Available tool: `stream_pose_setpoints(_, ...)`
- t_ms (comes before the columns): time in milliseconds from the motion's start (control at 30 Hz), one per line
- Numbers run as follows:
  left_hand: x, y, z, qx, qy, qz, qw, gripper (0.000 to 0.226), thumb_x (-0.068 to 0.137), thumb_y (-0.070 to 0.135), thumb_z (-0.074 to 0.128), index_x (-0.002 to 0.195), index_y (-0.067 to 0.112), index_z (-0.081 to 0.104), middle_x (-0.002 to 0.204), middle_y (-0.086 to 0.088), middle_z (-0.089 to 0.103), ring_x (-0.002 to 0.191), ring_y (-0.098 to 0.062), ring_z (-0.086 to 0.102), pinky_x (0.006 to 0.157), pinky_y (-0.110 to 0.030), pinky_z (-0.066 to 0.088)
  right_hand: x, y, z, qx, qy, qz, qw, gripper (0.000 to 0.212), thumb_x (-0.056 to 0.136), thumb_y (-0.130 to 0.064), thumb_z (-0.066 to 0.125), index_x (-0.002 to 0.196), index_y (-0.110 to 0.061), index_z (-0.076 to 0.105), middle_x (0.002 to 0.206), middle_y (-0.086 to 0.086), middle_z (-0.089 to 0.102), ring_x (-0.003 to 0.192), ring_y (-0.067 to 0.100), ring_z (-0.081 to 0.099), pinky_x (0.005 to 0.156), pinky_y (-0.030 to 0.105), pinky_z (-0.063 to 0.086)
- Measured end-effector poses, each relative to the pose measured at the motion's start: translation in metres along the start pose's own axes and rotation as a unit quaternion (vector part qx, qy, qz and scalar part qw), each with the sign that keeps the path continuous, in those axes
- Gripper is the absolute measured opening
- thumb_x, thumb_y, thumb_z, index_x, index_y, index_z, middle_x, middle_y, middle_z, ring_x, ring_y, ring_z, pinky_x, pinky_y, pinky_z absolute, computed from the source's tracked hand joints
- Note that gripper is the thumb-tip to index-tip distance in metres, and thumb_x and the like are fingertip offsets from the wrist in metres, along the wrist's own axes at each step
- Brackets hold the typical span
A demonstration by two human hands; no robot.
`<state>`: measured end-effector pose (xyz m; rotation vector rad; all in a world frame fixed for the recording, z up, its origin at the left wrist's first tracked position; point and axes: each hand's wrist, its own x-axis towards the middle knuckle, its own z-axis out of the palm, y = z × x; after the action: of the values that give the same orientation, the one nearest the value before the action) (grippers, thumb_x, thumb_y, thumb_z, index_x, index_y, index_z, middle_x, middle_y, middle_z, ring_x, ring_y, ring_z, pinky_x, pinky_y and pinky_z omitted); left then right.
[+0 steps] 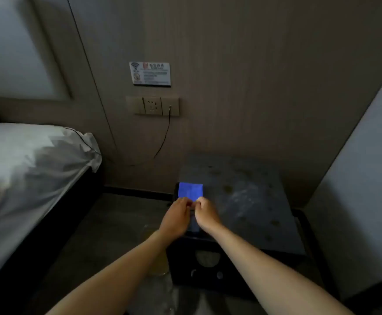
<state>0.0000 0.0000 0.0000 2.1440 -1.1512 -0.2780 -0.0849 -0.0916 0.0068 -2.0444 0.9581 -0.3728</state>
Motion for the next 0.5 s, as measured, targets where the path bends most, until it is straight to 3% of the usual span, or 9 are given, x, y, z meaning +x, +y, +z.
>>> stream_pose_setpoints(133, -0.003, -0.027, 0.017, 0.075, -0.055, 0.058, 0.994, 0.038, 0.100, 0.026, 0.043, 0.136, 0.020, 0.052, 0.135, -0.002, 0.055, 0.125, -0.018, 0.051, 0.103, -0.034, 0.042, 0.000, 0.022, 0.025, -0.136, -0.020, -0.053, 0.989, 0.035, 0.094, -0.012, 0.044, 0.127, -0.009, 0.057, 0.133, 0.010, 0.055, 0.125, 0.025, 0.050, 0.105, 0.033, 0.041)
stream_pose_setpoints(233, -0.007, -0.039, 0.029, 0.130, -0.090, 0.049, 0.986, 0.053, 0.106, 0.028, 0.035, 0.155, 0.015, 0.024, 0.161, -0.001, 0.026, 0.149, -0.017, 0.021, 0.121, -0.030, 0.019, -0.003, 0.033, 0.047, -0.197, -0.052, -0.049, 0.978, 0.054, 0.106, -0.023, 0.033, 0.156, -0.009, 0.021, 0.163, 0.008, 0.019, 0.150, 0.023, 0.019, 0.123, 0.034, 0.018)
stream_pose_setpoints(300, -0.014, -0.046, 0.035, 0.206, -0.111, 0.049, 0.971, 0.056, 0.107, 0.032, 0.025, 0.158, 0.018, 0.004, 0.163, 0.006, -0.003, 0.152, -0.014, -0.003, 0.123, -0.031, 0.004, -0.008, 0.042, 0.060, -0.251, -0.062, -0.049, 0.965, 0.059, 0.108, -0.025, 0.027, 0.157, -0.008, -0.001, 0.166, 0.008, -0.004, 0.153, 0.021, -0.002, 0.124, 0.036, 0.005)
stream_pose_setpoints(367, -0.020, -0.049, 0.037, 0.259, -0.117, 0.021, 0.959, 0.056, 0.108, 0.035, 0.015, 0.153, 0.020, -0.012, 0.156, 0.005, -0.022, 0.149, -0.014, -0.017, 0.124, -0.035, 0.000, -0.014, 0.045, 0.069, -0.298, -0.059, -0.052, 0.951, 0.061, 0.108, -0.027, 0.024, 0.155, -0.008, -0.010, 0.165, 0.009, -0.014, 0.152, 0.022, -0.011, 0.124, 0.038, -0.002)
stream_pose_setpoints(500, -0.024, -0.060, 0.037, 0.293, -0.111, -0.025, 0.949, 0.056, 0.106, 0.038, 0.008, 0.153, 0.018, -0.017, 0.159, 0.001, -0.024, 0.148, -0.016, -0.019, 0.125, -0.039, 0.002, -0.014, 0.043, 0.077, -0.344, -0.043, -0.080, 0.935, 0.060, 0.108, -0.033, 0.016, 0.156, -0.006, -0.007, 0.164, 0.013, -0.012, 0.152, 0.025, -0.012, 0.122, 0.040, -0.008)
